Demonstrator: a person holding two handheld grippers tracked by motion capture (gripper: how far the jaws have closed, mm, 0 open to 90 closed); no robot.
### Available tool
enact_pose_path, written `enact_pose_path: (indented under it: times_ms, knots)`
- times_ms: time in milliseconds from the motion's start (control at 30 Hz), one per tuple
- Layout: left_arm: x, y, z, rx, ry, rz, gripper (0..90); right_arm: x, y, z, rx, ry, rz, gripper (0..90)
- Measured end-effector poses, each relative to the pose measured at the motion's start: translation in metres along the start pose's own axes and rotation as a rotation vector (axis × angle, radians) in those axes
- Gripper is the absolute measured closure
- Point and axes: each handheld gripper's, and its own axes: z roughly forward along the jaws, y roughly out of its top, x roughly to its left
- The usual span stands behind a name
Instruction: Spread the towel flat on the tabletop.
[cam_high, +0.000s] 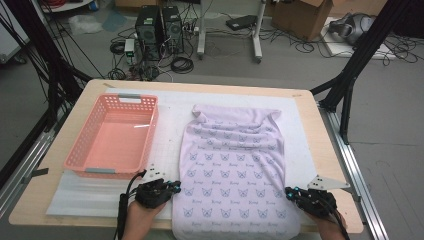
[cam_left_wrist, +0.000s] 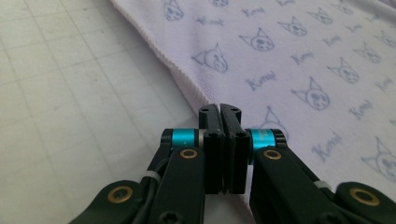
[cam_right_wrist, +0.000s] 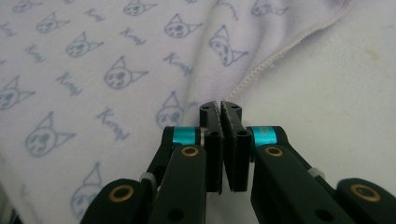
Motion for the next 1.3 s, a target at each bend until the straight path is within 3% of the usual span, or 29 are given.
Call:
enact_pose_path:
  times_ms: [167, 333, 400, 433, 467, 500, 533, 600, 733, 800, 900, 967, 1000, 1067, 1100, 1133, 1200, 1300]
  knots:
    - [-0.002, -0.009, -0.015, 0.000, -0.034, -0.001, 87.7, 0.003, -0.008, -0.014, -0.003, 0.026, -0.008, 88.1]
    - [-0.008, -0.019, -0.034, -0.007, -0.068, 0.021, 87.5, 0.007, -0.018, -0.035, -0.024, 0.087, -0.012, 88.1]
    - [-0.010, -0.020, -0.034, -0.007, -0.068, 0.031, 86.2, 0.009, -0.018, -0.039, -0.038, 0.101, -0.016, 85.6]
    - [-0.009, -0.020, -0.033, -0.015, -0.071, 0.026, 82.9, 0.010, -0.018, -0.040, -0.046, 0.101, -0.012, 78.4]
    - [-0.007, -0.018, -0.031, -0.028, -0.074, 0.005, 71.3, 0.010, -0.017, -0.039, -0.056, 0.082, -0.002, 70.4]
    - [-0.006, -0.016, -0.029, -0.043, -0.077, -0.012, 60.0, 0.009, -0.015, -0.038, -0.060, 0.067, 0.017, 69.1]
    - [-0.004, -0.014, -0.027, -0.059, -0.077, -0.016, 55.9, 0.007, -0.014, -0.036, -0.068, 0.060, 0.022, 68.3]
    - [-0.002, -0.009, -0.020, -0.086, -0.064, -0.025, 50.5, 0.005, -0.010, -0.032, -0.069, 0.031, 0.026, 68.0]
    - [0.006, 0.005, -0.005, -0.097, -0.011, -0.029, 49.2, 0.000, -0.002, -0.017, -0.056, -0.037, 0.045, 65.3]
    - [0.009, 0.011, 0.004, -0.085, 0.008, -0.039, 49.8, -0.002, 0.003, -0.008, -0.043, -0.066, 0.046, 63.2]
    - [0.012, 0.015, 0.016, -0.029, 0.029, -0.063, 50.6, -0.002, 0.007, 0.004, -0.016, -0.087, 0.036, 60.9]
    - [0.010, 0.015, 0.017, -0.034, 0.048, -0.057, 53.4, 0.000, 0.007, 0.010, -0.005, -0.107, 0.023, 61.5]
    - [0.008, 0.014, 0.016, -0.031, 0.059, -0.045, 56.0, 0.001, 0.007, 0.010, -0.006, -0.119, 0.017, 63.6]
    - [0.004, 0.014, 0.016, -0.007, 0.080, -0.012, 75.7, 0.002, 0.007, 0.008, -0.001, -0.091, 0.012, 83.6]
    - [0.003, 0.014, 0.016, 0.001, 0.076, -0.004, 84.9, 0.003, 0.007, 0.007, 0.002, -0.094, 0.008, 85.4]
    - [0.002, 0.014, 0.015, 0.010, 0.073, -0.007, 86.7, 0.003, 0.007, 0.006, 0.004, -0.093, 0.014, 86.1]
    - [-0.001, 0.013, 0.012, 0.029, 0.050, 0.002, 87.4, 0.002, 0.005, 0.004, 0.004, -0.077, 0.022, 86.6]
    - [-0.003, 0.004, 0.004, 0.020, 0.005, -0.027, 87.3, -0.002, 0.000, -0.007, -0.004, -0.051, 0.037, 86.7]
